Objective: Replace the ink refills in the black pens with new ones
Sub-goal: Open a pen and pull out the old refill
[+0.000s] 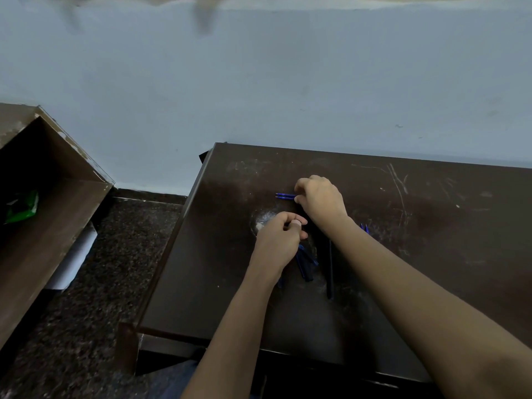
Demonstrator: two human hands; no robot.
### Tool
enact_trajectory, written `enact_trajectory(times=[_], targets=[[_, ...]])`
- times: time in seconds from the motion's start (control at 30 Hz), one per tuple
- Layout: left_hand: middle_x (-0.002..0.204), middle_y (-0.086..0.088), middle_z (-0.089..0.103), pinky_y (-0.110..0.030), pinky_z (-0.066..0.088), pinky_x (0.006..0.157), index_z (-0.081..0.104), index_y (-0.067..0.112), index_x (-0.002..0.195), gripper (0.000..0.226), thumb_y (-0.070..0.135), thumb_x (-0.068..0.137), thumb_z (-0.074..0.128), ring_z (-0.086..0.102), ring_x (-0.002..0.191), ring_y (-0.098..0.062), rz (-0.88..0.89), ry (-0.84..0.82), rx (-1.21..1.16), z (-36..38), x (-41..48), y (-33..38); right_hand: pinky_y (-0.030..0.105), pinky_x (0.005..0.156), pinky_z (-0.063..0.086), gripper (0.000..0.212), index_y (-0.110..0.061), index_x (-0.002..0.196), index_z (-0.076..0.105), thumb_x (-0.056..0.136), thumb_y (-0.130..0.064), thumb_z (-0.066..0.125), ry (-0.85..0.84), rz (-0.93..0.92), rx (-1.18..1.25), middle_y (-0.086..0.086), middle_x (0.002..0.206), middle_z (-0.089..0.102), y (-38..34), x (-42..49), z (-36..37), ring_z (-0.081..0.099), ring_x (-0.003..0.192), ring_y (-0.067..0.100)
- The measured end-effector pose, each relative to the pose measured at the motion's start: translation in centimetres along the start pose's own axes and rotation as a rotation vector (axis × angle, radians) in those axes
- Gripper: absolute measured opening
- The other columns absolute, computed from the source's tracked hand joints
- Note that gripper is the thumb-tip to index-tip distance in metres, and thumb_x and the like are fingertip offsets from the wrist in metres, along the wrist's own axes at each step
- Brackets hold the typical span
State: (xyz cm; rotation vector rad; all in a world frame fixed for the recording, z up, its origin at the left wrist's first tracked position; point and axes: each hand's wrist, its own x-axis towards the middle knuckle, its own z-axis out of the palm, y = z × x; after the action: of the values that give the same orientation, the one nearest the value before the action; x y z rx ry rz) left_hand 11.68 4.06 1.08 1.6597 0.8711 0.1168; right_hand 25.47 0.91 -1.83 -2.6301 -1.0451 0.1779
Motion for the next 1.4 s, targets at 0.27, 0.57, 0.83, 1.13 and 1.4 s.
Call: enact_trajectory(times=[0.27,0.57,0.83,1.13,1.4], targets=[[0.078,0.009,0.063,-0.022,0.044,0.076,0.065,0.019,0.098,0.022,0.016,0.097,0.044,0.054,0.073,-0.003,-0.044,0.018,-0.011,0.3,0.2,0.0,0.041,0.077,0.053,0.017,-0.012,0.102,0.067,0.091,-0.015,0.055,0.241,0.181,0.217,0.009,0.103,0.063,1.7,-4.2,-2.0,0.060,0.095,0.027],[0.079,0.004,0.065,-0.029,0.050,0.073,0.065,0.031,0.091,0.024,0.022,0.098,0.044,0.058,0.074,-0.008,0.052,0.044,0.033,0.5,0.1,-0.1,0.044,0.081,0.054,0.016,-0.010,0.095,0.066,0.082,-0.019,0.063,0.061,0.636,0.215,0.016,0.105,0.064,7.3,-10.0,-3.4,0.062,0.096,0.039],[0.078,0.008,0.063,-0.023,0.046,0.068,0.067,0.019,0.111,0.027,0.024,0.099,0.043,0.059,0.077,-0.007,0.046,0.030,0.067,0.6,0.3,-0.3,0.037,0.074,0.052,0.024,-0.009,0.094,0.068,0.080,-0.028,0.063,-0.048,0.744,0.209,0.015,0.097,0.066,8.0,-10.6,-1.9,0.065,0.087,0.037],[0.085,0.010,0.063,-0.014,0.043,0.066,0.066,0.019,0.113,0.027,0.022,0.100,0.042,0.057,0.075,-0.001,0.083,0.002,0.096,0.2,0.3,-0.4,0.033,0.062,0.043,0.030,0.001,0.071,0.055,0.086,-0.024,0.048,0.035,0.602,0.324,0.019,0.078,0.063,7.6,-10.2,-2.9,0.060,0.074,0.038],[0.087,0.003,0.065,-0.025,0.046,0.081,0.069,0.030,0.096,0.030,0.025,0.101,0.039,0.060,0.090,-0.009,0.112,-0.063,0.112,0.0,0.6,-1.1,0.029,0.051,0.042,0.014,-0.010,0.082,0.043,0.094,-0.010,0.037,0.348,0.364,1.086,0.006,0.069,0.060,2.2,-9.5,-7.4,0.049,0.052,0.017]])
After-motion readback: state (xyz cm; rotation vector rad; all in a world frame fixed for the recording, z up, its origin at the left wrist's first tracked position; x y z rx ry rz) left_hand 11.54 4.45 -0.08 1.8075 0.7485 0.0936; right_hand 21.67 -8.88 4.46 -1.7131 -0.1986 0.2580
